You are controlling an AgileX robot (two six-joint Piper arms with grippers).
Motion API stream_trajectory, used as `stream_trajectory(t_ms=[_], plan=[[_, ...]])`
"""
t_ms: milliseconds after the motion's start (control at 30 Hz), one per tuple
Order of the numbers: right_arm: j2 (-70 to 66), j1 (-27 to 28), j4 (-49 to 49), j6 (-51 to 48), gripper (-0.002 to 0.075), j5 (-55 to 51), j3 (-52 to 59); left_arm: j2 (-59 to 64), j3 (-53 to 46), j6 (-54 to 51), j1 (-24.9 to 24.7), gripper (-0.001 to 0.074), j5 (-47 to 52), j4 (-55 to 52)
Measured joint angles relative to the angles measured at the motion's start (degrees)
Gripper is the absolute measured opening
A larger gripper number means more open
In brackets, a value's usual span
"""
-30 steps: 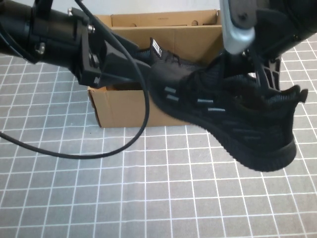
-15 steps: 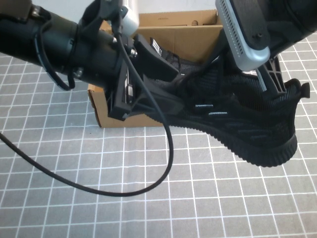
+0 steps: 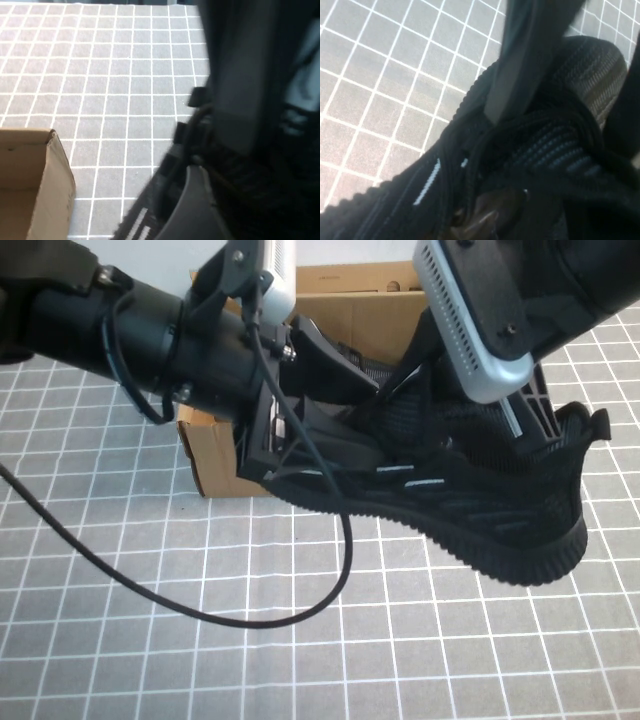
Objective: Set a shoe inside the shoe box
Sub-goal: Place the shoe in the shoe box
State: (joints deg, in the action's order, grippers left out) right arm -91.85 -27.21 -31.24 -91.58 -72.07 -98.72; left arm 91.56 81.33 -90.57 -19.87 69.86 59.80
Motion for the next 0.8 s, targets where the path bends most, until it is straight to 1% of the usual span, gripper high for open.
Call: stream_trajectory(t_ms=[167, 300, 400, 500, 600, 633, 700, 800], plan=[[0.0, -0.4, 0.3, -0.13, 0.0001, 0.0, 0.0, 2.22, 0.0, -0.24, -0.35, 0.0472, 0.0, 0.79], [0.0, -0.4, 1.01, -0.18, 0.0001, -0.07, 0.0, 3.21, 0.0, -0.24, -1.75, 0.047, -0.24, 0.87], [0.0, -0.4, 1.38, -0.18, 0.0001, -0.73, 0.0, 3.98, 0.0, -0.24, -2.9, 0.0434, -0.24, 0.64], [0.0, -0.4, 1.5, -0.18, 0.0001, -1.0, 0.0, 4.33, 0.0, -0.13, -3.23, 0.033, -0.33, 0.53], [0.0, -0.4, 1.5, 0.71, 0.0001, -1.12, 0.0, 4.52, 0.24, -0.13, -3.22, 0.0153, -0.56, 0.53], [0.0, -0.4, 1.5, 1.74, 0.0001, -1.23, 0.0, 4.57, 0.18, -0.13, -3.22, 0.0109, -0.56, 0.64], [0.0, -0.4, 1.5, 4.74, 0.0002, -1.37, 0.0, 4.66, 0.27, -0.25, -3.22, 0.0069, -0.56, 0.72], [0.0, -0.4, 1.77, 11.59, 0.0043, -1.41, 0.0, 4.66, 0.27, -0.25, -3.35, 0.0053, -0.56, 0.52]])
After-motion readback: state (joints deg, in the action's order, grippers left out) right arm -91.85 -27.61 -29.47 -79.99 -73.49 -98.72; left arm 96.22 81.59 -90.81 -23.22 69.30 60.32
